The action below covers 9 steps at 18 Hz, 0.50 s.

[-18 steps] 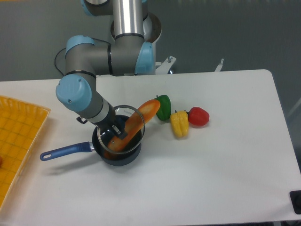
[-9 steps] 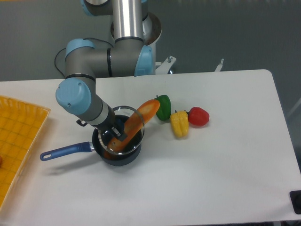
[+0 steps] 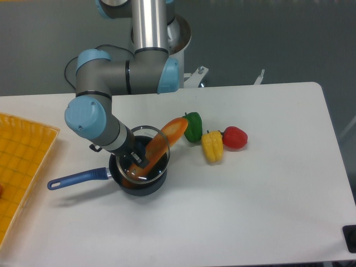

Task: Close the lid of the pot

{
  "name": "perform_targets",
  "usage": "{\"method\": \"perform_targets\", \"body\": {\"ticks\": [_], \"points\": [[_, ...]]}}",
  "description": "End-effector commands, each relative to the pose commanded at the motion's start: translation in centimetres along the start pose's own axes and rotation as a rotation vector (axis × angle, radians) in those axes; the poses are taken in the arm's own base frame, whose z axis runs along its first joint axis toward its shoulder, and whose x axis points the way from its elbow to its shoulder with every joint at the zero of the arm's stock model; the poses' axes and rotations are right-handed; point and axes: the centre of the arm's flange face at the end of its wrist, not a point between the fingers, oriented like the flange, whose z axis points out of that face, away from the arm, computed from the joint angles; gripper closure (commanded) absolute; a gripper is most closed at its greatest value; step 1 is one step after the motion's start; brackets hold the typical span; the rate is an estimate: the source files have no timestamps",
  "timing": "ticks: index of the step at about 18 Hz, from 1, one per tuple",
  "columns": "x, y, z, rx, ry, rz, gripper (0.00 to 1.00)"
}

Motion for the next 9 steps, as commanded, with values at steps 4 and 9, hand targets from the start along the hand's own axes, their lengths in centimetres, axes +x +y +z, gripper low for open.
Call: {"method": "perform_targets", "body": {"ticks": [4, 9], "points": [[0.00, 0.00, 0.00, 0.000, 0.000, 0.000, 0.14], [0.00, -0.05, 0.09, 0.000, 0.002, 0.000, 0.08]]}}
